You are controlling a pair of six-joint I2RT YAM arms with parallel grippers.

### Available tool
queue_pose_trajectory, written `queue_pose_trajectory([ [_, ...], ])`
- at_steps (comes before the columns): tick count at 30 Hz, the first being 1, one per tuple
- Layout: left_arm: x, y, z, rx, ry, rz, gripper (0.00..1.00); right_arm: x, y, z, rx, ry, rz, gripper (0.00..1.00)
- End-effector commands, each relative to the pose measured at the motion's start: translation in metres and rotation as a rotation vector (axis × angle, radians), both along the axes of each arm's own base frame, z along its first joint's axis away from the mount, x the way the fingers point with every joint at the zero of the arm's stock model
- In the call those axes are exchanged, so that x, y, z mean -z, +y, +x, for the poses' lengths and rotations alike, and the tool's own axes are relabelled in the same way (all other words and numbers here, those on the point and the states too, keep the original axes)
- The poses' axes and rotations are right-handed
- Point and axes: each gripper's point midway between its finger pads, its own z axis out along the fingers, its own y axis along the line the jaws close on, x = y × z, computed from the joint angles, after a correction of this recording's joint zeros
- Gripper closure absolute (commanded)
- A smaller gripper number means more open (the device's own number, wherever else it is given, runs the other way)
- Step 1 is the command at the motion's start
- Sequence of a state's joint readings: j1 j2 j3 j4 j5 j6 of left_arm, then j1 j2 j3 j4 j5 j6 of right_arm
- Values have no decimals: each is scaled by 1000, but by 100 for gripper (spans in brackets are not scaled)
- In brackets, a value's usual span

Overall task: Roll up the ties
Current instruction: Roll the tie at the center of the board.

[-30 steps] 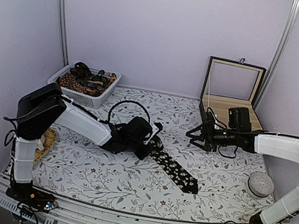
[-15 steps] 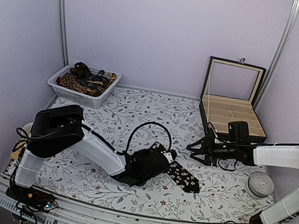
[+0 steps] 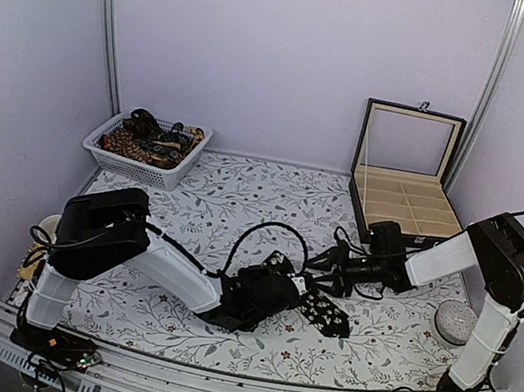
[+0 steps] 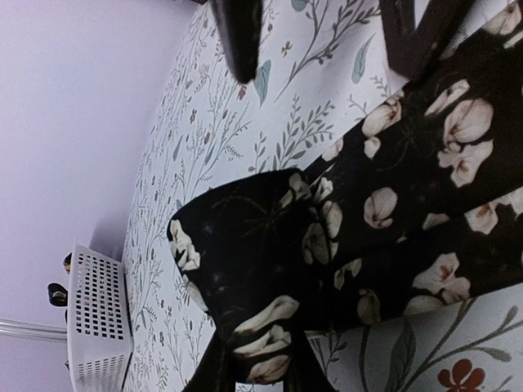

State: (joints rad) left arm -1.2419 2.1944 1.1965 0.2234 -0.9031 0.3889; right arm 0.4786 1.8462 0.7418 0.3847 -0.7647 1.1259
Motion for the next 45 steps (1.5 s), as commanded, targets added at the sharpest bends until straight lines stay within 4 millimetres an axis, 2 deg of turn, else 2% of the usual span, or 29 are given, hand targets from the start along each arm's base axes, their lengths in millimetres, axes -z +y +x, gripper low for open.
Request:
queue_pose_trajectory([
  [1, 41, -6, -24, 108, 119, 101, 100, -3, 32, 1, -62, 14, 82, 47],
  [9, 43, -10, -26, 122, 146, 105, 100, -5, 49, 3, -88, 23, 94, 47],
  [16, 46, -8, -26, 126, 159, 112, 100, 26, 58, -4, -119, 67, 61, 47],
  [19, 49, -7, -27, 126, 165, 119, 99, 32, 62, -8, -134, 79, 63, 48],
  [26, 52, -4, -28, 131, 175, 125, 99, 26, 73, -12, -164, 70, 66, 49],
  [32, 48, -4, -28, 131, 180, 107, 97, 43, 73, -13, -160, 84, 31, 63],
  [35, 42, -3, -30, 136, 196, 90, 91, 52, 70, -17, -158, 99, 17, 68],
  [39, 35, -3, -34, 143, 238, 61, 72, 57, 68, -18, -156, 106, 9, 71],
  [45, 15, 0, -43, 140, 313, -8, 50, 62, 66, -18, -154, 107, -5, 70],
])
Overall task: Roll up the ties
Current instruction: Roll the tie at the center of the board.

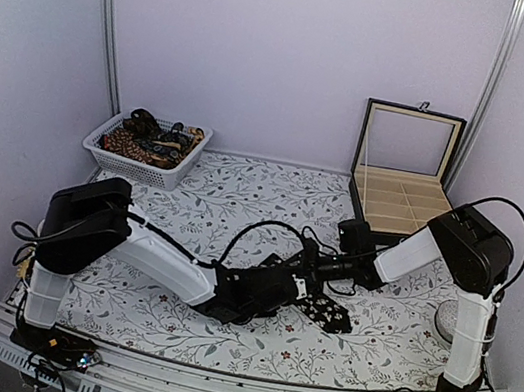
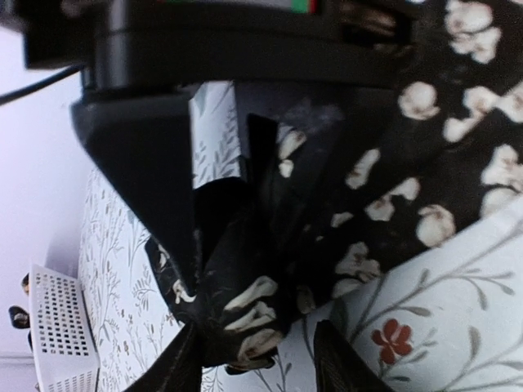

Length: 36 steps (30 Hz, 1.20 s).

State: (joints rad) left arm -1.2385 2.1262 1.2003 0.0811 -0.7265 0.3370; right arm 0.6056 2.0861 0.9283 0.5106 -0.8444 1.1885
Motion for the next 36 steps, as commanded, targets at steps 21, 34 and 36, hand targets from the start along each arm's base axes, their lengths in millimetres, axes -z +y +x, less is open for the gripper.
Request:
queue_pose_trajectory([
  [21, -76, 67, 0, -253, 826, -952, 9, 54, -6, -14, -15, 73, -116, 71],
  [34, -44, 56, 12, -169, 829, -832, 0, 51, -3, -13, -32, 74, -100, 65],
  [36, -42, 59, 13, -142, 800, -756, 0, 47, -2, -12, -36, 67, -95, 63],
])
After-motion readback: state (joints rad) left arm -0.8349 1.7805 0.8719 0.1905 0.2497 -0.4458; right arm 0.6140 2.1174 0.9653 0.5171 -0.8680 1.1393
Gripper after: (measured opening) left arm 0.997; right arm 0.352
